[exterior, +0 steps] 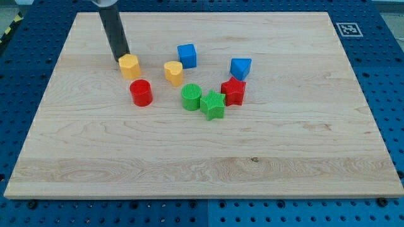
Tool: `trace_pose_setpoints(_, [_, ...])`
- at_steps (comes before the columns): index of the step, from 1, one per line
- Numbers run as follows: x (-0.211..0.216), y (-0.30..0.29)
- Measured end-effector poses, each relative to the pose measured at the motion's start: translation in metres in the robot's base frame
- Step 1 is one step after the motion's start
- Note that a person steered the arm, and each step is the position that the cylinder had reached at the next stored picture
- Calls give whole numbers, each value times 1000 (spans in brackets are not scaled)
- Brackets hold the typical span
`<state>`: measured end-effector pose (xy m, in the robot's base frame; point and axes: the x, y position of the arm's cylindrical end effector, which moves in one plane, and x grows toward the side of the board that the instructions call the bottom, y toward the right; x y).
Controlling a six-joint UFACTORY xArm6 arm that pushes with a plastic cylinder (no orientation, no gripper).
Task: Place the hexagon parallel to heart
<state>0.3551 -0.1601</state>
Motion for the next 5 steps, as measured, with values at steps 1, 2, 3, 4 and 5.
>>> trace_pose_setpoints(1, [2, -3])
trace_pose_setpoints(2, [0, -50])
trace_pose_setpoints(3, [-34, -50])
trace_pose_setpoints(4, [-50, -50])
trace_pose_setpoints(5, [-50, -50])
